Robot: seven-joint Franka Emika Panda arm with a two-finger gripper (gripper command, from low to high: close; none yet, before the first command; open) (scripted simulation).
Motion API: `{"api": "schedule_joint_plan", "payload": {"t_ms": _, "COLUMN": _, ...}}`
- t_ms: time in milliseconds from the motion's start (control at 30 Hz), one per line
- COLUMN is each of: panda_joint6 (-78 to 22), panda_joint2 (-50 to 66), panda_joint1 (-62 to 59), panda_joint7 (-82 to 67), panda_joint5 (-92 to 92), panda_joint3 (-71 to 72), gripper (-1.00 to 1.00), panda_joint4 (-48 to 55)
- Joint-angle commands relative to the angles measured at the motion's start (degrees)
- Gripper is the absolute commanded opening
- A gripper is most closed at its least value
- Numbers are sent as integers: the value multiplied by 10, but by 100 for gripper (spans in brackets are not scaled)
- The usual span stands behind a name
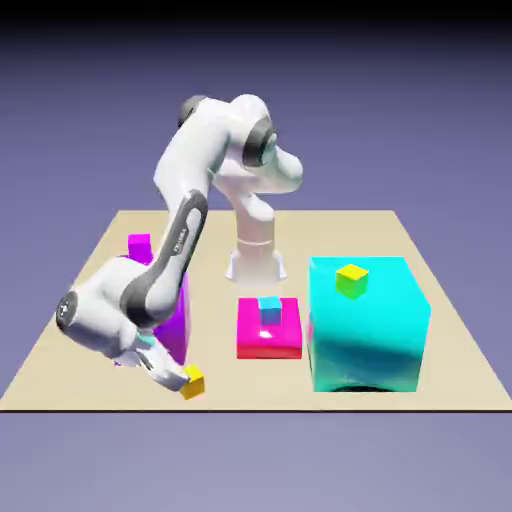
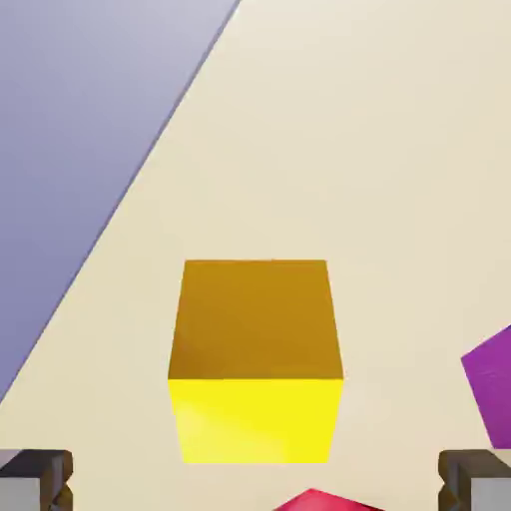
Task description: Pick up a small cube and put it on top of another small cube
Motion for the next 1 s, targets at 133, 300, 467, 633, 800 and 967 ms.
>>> {"api": "schedule_joint_plan", "payload": {"t_ms": 133, "panda_joint6": 1, "panda_joint2": 0, "panda_joint1": 0, "panda_joint7": 0, "panda_joint5": 0, "panda_joint3": 0, "gripper": -100, "panda_joint4": 0}}
{"api": "schedule_joint_plan", "payload": {"t_ms": 300, "panda_joint6": -66, "panda_joint2": -56, "panda_joint1": 34, "panda_joint7": 3, "panda_joint5": -76, "panda_joint3": -72, "gripper": -100, "panda_joint4": 41}}
{"api": "schedule_joint_plan", "payload": {"t_ms": 467, "panda_joint6": -129, "panda_joint2": -159, "panda_joint1": 69, "panda_joint7": -56, "panda_joint5": -187, "panda_joint3": -143, "gripper": -100, "panda_joint4": 15}}
{"api": "schedule_joint_plan", "payload": {"t_ms": 633, "panda_joint6": -195, "panda_joint2": -263, "panda_joint1": 88, "panda_joint7": -120, "panda_joint5": -290, "panda_joint3": -199, "gripper": -100, "panda_joint4": -19}}
{"api": "schedule_joint_plan", "payload": {"t_ms": 800, "panda_joint6": -268, "panda_joint2": -366, "panda_joint1": 44, "panda_joint7": -197, "panda_joint5": -360, "panda_joint3": -192, "gripper": -100, "panda_joint4": -80}}
{"api": "schedule_joint_plan", "payload": {"t_ms": 967, "panda_joint6": -227, "panda_joint2": -404, "panda_joint1": 44, "panda_joint7": -188, "panda_joint5": -385, "panda_joint3": -203, "gripper": -100, "panda_joint4": -147}}
